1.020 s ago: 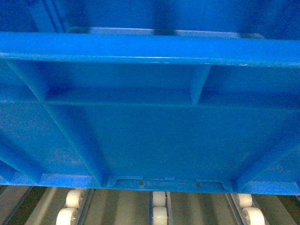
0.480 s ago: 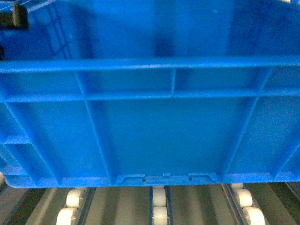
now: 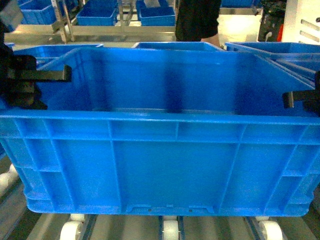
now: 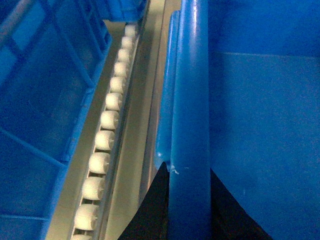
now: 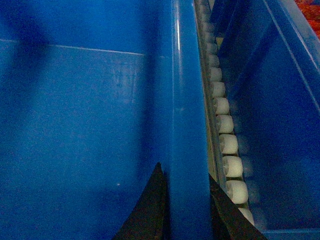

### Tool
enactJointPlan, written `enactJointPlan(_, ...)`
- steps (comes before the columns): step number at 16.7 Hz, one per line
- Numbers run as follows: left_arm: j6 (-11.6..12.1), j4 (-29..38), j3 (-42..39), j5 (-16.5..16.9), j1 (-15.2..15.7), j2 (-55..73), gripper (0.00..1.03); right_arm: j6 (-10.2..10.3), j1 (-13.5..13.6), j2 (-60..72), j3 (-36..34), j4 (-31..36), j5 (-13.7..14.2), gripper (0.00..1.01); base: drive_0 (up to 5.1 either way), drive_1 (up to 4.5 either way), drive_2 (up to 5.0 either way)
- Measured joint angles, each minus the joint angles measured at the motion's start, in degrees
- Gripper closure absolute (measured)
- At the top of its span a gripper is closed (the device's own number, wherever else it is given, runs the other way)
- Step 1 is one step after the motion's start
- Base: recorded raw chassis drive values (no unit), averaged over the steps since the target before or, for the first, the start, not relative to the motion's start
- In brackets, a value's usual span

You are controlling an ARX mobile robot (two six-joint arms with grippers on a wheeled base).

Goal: Place box next to blue box on left shelf

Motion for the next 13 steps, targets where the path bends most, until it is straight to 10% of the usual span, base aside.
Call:
enactJointPlan(4,-1.55,-0.85,0.11,0.87,0.17,3.21,0.94,-0.92,-0.31,2.32,1.05,-1.62,-0.04,0.91,0.0,0.00,0.0)
enactJointPlan(6,0.52,-1.01,0.76,-0.37,-0.15,3.08,0.68,-9.49,0.15,2.32,1.40,-1.57,3.93,0.64,0.0,0.00,0.0)
enactJointPlan(8,0.83,-0.24,1.75,-1.81,0.09,2.29,0.48,-13.05,0.07,1.77,2.45,-2.08,5.16,0.42,0.0,0.00,0.0)
enactJointPlan(13,2.36,3.50,9.42,-3.85,-0.94,-4.15,0.05,-13.81,-0.11,-6.75,6.73,2.54,8.94,0.04,0.0,0.00,0.0)
